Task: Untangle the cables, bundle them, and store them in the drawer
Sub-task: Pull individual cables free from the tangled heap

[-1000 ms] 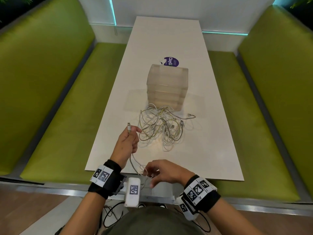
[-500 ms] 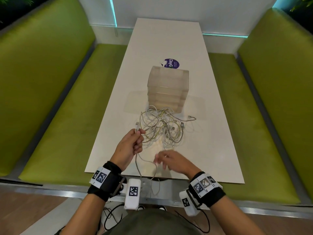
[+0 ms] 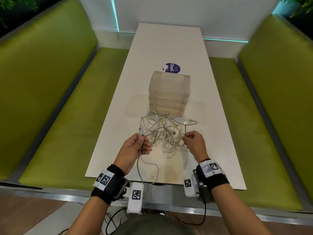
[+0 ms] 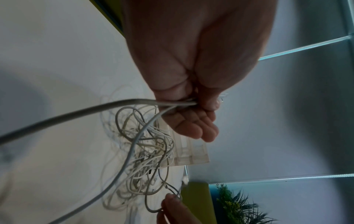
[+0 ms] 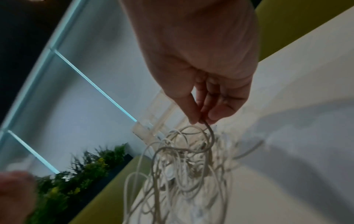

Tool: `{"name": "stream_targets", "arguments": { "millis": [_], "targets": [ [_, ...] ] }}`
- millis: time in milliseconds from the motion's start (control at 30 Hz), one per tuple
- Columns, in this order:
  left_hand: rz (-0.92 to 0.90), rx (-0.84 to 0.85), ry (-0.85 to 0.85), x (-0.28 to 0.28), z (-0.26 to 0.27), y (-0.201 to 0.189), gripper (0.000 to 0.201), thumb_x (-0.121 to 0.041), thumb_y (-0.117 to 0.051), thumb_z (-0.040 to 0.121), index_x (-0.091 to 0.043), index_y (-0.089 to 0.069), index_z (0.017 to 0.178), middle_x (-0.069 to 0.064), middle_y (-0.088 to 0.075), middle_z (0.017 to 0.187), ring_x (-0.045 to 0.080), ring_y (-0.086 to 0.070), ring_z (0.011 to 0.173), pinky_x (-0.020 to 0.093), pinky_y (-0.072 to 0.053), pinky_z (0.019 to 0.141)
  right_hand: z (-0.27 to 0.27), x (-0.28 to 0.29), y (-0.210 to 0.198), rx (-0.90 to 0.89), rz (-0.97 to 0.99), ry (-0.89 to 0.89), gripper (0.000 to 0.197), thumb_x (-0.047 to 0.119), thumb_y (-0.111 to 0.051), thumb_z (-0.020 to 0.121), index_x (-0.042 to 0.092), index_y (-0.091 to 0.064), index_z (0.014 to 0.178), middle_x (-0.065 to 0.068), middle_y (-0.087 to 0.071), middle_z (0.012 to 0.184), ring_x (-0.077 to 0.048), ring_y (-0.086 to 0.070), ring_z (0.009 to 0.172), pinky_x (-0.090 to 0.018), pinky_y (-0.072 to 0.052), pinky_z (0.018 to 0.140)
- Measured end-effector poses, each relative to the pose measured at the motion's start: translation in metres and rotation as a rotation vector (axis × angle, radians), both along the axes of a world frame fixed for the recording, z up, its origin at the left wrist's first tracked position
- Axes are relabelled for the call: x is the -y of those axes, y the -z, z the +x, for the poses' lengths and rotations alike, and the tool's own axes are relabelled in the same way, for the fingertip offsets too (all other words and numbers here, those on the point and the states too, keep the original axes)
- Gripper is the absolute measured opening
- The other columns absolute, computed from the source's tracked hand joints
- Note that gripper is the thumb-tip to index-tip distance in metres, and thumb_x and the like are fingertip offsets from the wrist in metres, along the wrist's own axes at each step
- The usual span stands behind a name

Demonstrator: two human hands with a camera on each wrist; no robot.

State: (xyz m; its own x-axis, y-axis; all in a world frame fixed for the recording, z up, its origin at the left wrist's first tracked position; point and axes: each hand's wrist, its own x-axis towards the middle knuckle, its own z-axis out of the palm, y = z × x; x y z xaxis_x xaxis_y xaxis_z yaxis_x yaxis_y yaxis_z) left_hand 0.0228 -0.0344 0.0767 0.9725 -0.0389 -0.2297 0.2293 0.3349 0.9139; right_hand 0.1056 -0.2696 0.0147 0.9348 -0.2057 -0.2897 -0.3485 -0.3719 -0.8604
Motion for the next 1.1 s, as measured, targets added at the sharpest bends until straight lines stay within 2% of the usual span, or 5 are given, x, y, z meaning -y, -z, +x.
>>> {"name": "stream_targets", "arguments": {
  "millis": [267, 433, 667, 967, 1100],
  "targets": [
    [-0.062, 0.014, -0.018, 0.025, 0.021, 0.000, 0.014, -0.009, -0.041, 0.099, -0.002, -0.053, 0.096, 0.018, -0.068, 0.109, 0.026, -0.069, 0.099, 0.031, -0.056, 0.085, -0.049, -0.037, -0.055, 0.211, 0.340, -0.407, 0.011, 0.002, -0.068, 0.083, 0.009, -0.068, 0.091, 0.003, -0.071, 0.078, -0.009, -0.063, 0.073, -0.019, -0.050, 0.069],
    [-0.106, 0.048, -0.014, 0.034, 0.028, -0.005, 0.013, -0.011, -0.041, 0.099, 0.000, -0.048, 0.102, 0.014, -0.067, 0.112, 0.020, -0.070, 0.098, 0.026, -0.055, 0.078, -0.056, -0.057, -0.060, 0.248, 0.390, -0.429, 0.010, 0.000, -0.064, 0.085, 0.004, -0.071, 0.093, -0.002, -0.068, 0.077, -0.008, -0.061, 0.067, -0.017, -0.048, 0.063],
    [-0.191, 0.045, -0.002, 0.026, 0.025, -0.003, 0.029, -0.020, -0.043, 0.095, 0.002, -0.050, 0.112, 0.016, -0.063, 0.124, 0.026, -0.061, 0.117, 0.031, -0.051, 0.094, -0.058, -0.065, -0.061, 0.251, 0.405, -0.364, 0.012, 0.007, -0.062, 0.089, 0.006, -0.072, 0.083, -0.001, -0.066, 0.067, -0.007, -0.055, 0.058, -0.015, -0.043, 0.056],
    [-0.072, 0.019, 0.048, 0.023, 0.023, -0.007, 0.018, -0.012, -0.040, 0.100, -0.003, -0.055, 0.102, 0.013, -0.070, 0.112, 0.026, -0.065, 0.109, 0.030, -0.054, 0.086, -0.050, -0.069, -0.062, 0.228, 0.237, -0.575, 0.013, 0.013, -0.066, 0.087, 0.010, -0.067, 0.074, 0.001, -0.061, 0.063, -0.008, -0.049, 0.056, -0.023, -0.041, 0.056],
    [-0.148, 0.013, -0.080, 0.019, 0.023, -0.014, 0.020, -0.012, -0.035, 0.102, -0.004, -0.051, 0.093, 0.009, -0.073, 0.082, 0.029, -0.066, 0.105, 0.039, -0.048, 0.097, -0.043, -0.070, -0.054, 0.142, 0.071, -0.763, 0.020, 0.023, -0.057, 0.093, 0.020, -0.059, 0.073, 0.008, -0.059, 0.064, -0.006, -0.054, 0.061, -0.021, -0.043, 0.063]
  ]
}}
